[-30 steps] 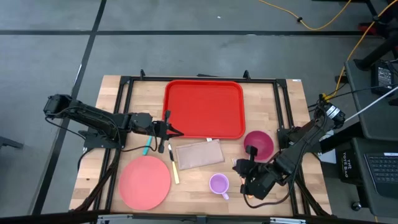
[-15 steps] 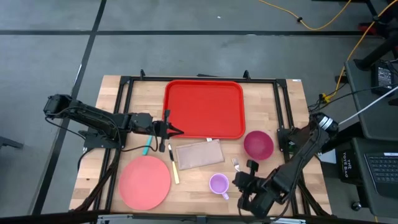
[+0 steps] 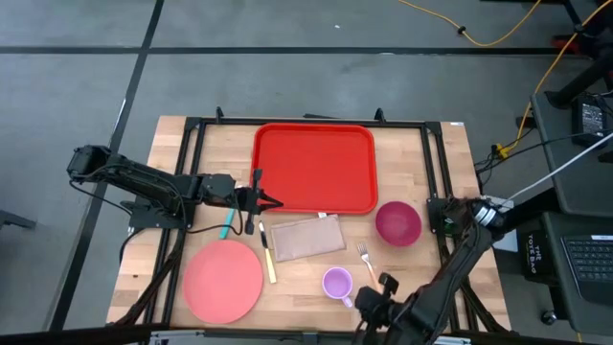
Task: Set up tray
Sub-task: Put the purple mug on the red serving tray
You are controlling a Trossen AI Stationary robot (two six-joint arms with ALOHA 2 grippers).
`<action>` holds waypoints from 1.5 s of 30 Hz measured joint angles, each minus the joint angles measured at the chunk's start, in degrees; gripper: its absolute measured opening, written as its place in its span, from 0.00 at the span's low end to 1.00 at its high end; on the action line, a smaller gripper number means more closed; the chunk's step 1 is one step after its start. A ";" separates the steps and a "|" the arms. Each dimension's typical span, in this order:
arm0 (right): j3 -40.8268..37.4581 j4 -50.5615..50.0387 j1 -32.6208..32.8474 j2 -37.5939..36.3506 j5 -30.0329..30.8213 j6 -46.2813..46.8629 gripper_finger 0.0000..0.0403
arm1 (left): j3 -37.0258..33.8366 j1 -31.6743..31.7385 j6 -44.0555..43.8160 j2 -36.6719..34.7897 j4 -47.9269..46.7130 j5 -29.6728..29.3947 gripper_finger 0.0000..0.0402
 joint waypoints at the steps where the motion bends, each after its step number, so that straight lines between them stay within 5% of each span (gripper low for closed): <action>1: 1.22 -0.61 -0.04 0.98 0.01 0.66 0.00 | 0.00 0.00 0.05 0.00 -0.02 0.00 0.01; 17: 3.65 -0.91 -0.07 3.17 -2.01 9.42 0.07 | 0.00 0.00 2.37 0.00 -0.15 0.00 0.01; 35: 3.54 0.18 -0.11 5.49 -2.25 13.38 0.41 | 0.00 0.01 5.45 0.00 -0.19 0.00 0.01; 45: 3.54 0.36 -1.89 5.49 -2.01 13.29 0.43 | 0.00 0.00 5.46 -0.02 -0.21 0.00 0.01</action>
